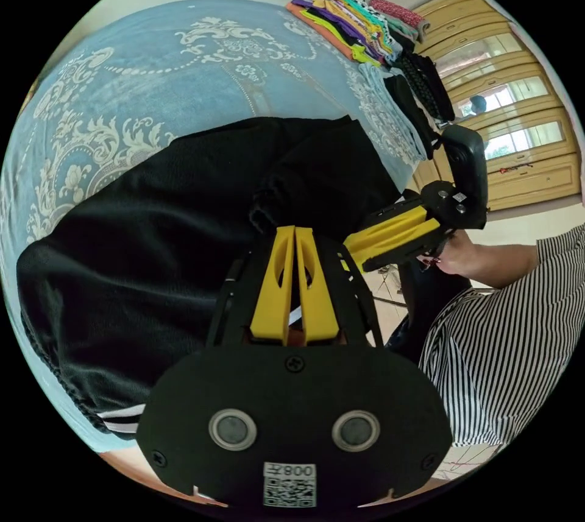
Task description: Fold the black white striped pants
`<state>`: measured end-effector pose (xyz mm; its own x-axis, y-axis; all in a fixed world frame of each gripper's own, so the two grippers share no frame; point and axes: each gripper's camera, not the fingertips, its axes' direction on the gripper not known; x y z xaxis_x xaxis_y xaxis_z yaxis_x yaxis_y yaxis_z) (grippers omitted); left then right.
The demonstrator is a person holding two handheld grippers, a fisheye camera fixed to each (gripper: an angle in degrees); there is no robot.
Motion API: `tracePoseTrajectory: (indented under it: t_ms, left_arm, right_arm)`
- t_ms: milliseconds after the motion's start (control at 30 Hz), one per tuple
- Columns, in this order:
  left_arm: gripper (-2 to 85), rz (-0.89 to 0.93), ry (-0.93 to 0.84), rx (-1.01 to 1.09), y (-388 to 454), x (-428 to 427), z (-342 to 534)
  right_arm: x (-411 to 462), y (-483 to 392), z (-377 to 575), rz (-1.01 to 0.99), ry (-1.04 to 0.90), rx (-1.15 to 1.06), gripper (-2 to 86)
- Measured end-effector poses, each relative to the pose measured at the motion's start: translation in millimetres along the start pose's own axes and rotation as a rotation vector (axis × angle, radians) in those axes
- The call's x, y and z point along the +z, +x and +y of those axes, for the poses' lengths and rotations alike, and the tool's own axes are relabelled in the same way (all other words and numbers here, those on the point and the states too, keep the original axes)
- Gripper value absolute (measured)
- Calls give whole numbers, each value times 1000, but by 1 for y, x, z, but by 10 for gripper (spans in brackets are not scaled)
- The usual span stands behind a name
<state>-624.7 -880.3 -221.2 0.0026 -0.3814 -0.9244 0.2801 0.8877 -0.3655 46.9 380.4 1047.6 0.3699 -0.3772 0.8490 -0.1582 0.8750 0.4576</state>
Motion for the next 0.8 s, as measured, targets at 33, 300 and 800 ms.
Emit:
tracePoseTrajectory:
  t_ms: [33, 300, 800]
  left_arm:
    - [1, -7, -19, -14, -2, 3, 3]
    - [1, -29, 17, -67, 4, 7, 25]
    - [1, -48, 86, -128, 45, 5, 84]
  right_arm:
    - [3, 2, -2, -13, 8, -3, 28]
    - [-37, -1, -6, 24, 76, -36, 8]
    - [-91, 69, -34, 139, 111, 89, 6]
